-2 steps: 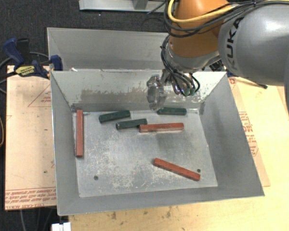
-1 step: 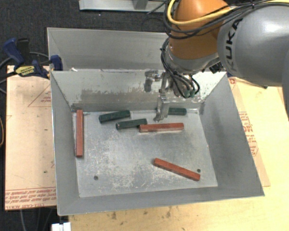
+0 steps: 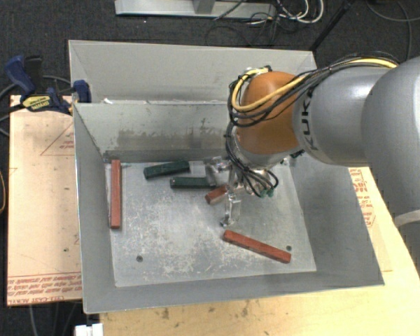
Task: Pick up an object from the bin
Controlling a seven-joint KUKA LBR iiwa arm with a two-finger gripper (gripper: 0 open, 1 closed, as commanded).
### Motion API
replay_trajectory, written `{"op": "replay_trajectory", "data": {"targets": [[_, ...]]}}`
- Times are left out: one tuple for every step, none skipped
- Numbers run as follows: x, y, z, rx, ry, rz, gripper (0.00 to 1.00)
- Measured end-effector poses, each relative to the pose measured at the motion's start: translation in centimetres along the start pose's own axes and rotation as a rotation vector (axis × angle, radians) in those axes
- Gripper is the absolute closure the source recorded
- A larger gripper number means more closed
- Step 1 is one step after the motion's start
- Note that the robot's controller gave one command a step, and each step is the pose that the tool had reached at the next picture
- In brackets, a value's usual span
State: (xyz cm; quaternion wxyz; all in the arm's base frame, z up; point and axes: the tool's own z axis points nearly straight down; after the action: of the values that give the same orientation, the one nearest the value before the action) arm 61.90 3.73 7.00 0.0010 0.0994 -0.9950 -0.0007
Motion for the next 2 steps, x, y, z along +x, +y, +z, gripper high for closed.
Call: {"op": "replay_trajectory", "data": {"targets": [[3.5, -2.1, -5.4, 0.003, -0.005, -0.47, 0.0], [-2.5, -5.8, 0.3, 0.002, -0.005, -0.507, 0.0]]}}
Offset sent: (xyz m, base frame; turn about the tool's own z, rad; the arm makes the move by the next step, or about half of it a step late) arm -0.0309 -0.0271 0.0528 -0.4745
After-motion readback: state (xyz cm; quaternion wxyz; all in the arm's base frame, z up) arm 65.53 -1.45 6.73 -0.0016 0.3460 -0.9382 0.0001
